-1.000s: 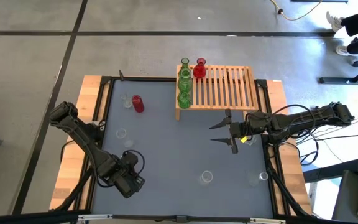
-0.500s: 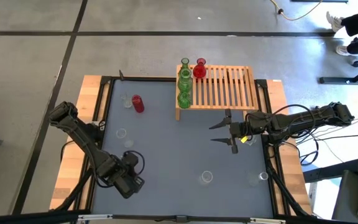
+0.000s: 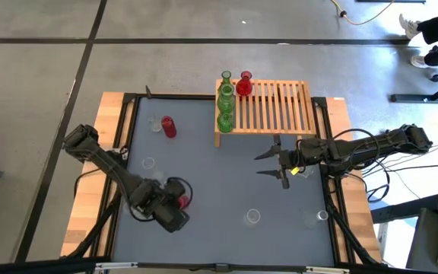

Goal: Sort vases onto shelf
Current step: Put the bottom red vase on the shelf, aligned with the other red vase

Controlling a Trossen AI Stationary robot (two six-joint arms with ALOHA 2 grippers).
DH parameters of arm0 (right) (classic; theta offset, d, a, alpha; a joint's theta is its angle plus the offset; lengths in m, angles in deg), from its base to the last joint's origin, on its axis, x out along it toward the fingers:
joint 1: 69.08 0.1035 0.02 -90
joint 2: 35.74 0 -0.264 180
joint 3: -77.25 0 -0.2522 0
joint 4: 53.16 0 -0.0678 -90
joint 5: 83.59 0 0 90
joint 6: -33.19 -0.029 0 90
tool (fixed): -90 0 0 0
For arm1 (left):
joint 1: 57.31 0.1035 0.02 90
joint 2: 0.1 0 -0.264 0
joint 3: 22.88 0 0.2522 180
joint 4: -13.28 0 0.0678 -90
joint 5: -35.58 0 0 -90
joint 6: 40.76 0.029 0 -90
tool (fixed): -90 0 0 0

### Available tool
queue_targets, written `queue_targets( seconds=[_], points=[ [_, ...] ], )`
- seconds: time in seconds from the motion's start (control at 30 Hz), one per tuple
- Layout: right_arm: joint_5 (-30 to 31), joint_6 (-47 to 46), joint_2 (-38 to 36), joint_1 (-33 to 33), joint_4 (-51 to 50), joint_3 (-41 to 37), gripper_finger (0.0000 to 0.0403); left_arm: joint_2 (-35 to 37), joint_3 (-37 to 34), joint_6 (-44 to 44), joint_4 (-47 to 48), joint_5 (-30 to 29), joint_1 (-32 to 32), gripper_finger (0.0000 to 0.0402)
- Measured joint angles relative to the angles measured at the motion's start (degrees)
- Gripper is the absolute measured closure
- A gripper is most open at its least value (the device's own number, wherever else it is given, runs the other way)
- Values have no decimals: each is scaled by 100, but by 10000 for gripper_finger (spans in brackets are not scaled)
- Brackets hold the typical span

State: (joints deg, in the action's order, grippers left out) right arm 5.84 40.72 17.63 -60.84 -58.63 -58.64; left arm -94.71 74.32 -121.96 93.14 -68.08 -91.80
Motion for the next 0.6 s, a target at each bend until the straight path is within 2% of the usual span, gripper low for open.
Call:
queue_targets(
  seconds=[0.17, 0.3, 0.6],
  points=[
    [-1, -140, 284, 1, -121, 2, 194, 7, 123, 1256, -465, -29, 605, 379],
    [-1, -264, 536, -1, -126, 2, 194, 7, 140, 2097, -865, 261, 1057, 378],
    [-3, -568, 977, 1, -83, 2, 194, 17, 146, 3268, -1323, 610, 1857, 378]
  ],
)
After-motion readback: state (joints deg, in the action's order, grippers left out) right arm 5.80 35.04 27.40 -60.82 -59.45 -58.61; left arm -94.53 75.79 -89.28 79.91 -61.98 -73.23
